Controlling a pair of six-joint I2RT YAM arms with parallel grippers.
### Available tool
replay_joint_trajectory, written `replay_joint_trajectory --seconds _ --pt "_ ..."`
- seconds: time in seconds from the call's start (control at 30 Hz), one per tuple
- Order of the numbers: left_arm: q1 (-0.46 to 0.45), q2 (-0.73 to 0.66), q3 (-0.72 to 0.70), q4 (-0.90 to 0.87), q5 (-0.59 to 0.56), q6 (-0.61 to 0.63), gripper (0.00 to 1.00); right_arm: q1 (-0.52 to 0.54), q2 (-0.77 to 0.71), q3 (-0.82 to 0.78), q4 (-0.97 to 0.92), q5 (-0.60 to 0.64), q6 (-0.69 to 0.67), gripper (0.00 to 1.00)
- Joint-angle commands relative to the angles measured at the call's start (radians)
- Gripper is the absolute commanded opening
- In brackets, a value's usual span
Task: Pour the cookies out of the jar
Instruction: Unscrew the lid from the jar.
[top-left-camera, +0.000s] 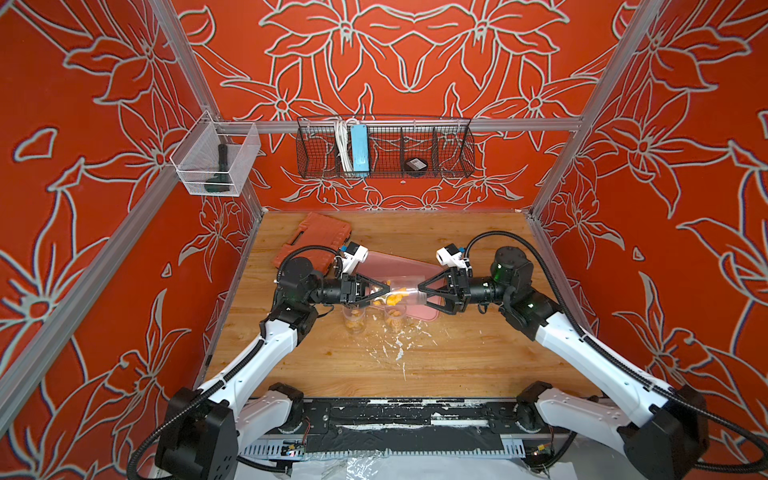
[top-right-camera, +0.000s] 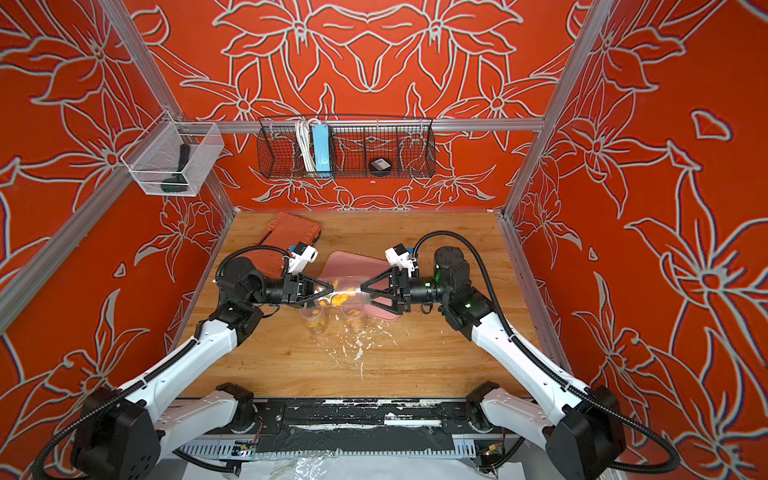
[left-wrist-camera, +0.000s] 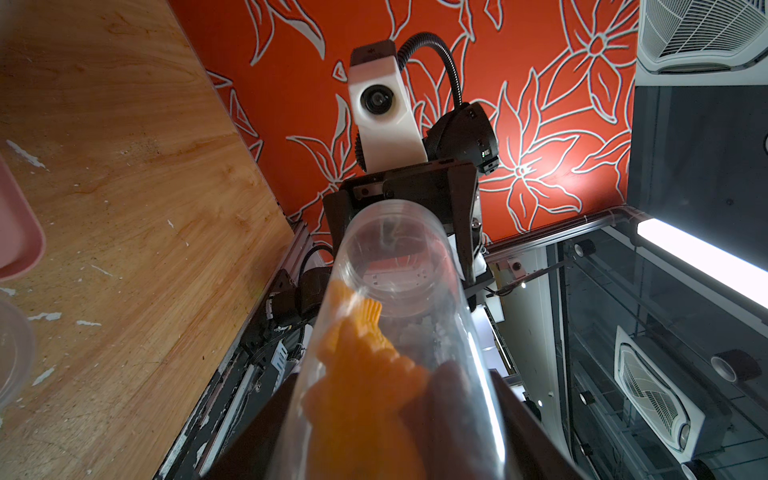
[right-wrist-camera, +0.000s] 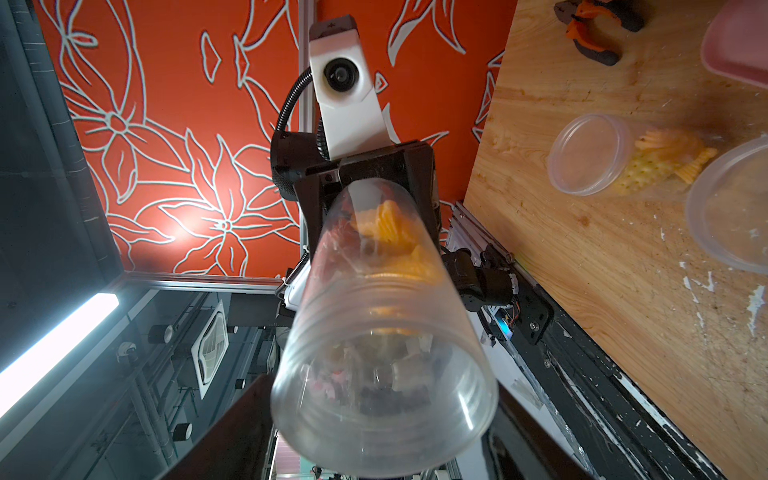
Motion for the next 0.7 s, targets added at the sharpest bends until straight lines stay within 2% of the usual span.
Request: replay_joint_trajectory --seconds 0.0,0.33,0.53,0.67 --pt "-0.005 -0.028 0.014 0.041 0.029 -0.022 0.45 0.007 0.007 0.016 0.051 -0.011 0.018 0.76" --pt "-0.006 -0.028 0.017 0.031 0.031 -0.016 0.44 0.007 0.005 0.005 0.058 -0.011 -0.007 0.55" --pt "-0.006 -0.026 0.020 0.029 0.027 -0.019 0.44 0.006 -0.005 0.051 -0.115 -0.003 -0.272 0.43" --pt "-0.005 -0.025 0.020 0.038 0.029 -0.026 0.44 0.007 0.003 0.031 -0.062 -0.009 -0.404 0.43"
